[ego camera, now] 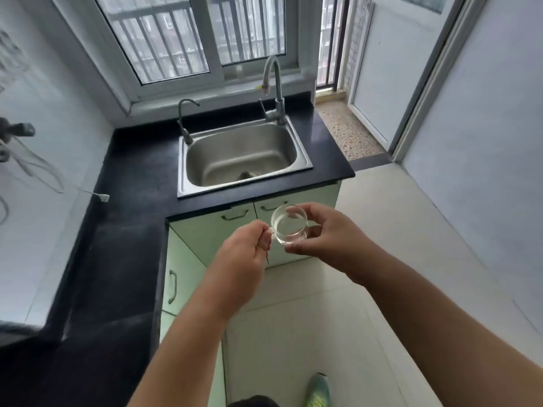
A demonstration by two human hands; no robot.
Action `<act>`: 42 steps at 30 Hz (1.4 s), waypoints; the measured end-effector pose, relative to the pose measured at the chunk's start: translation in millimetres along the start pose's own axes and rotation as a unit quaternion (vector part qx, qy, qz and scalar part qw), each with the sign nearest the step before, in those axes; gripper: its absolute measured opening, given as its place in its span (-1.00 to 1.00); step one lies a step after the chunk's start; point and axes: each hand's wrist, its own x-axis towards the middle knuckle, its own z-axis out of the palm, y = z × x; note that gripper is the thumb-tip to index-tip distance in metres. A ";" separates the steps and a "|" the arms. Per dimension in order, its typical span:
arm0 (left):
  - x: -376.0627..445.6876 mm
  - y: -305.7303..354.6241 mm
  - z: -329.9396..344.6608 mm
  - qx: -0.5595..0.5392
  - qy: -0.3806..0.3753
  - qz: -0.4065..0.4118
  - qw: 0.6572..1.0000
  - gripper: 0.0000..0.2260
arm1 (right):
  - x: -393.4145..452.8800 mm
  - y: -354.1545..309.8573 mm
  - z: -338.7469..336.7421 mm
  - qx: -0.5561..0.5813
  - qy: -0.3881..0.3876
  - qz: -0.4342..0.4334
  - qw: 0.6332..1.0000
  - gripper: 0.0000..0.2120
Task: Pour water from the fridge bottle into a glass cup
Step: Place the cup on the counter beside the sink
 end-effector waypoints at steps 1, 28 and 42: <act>12.1 6.1 5.9 0.000 -0.005 0.004 1.000 -0.79 | 4.9 0.9 -12.2 -0.004 0.006 0.005 1.000 -0.42; 451.1 83.4 101.8 0.036 -0.124 0.111 0.985 -0.74 | 308.5 33.8 -264.0 -0.028 0.152 0.085 0.984 -0.45; 602.8 42.5 115.8 0.048 -0.038 -0.057 0.997 -0.75 | 523.8 72.3 -302.7 -0.028 -0.008 0.080 0.996 -0.37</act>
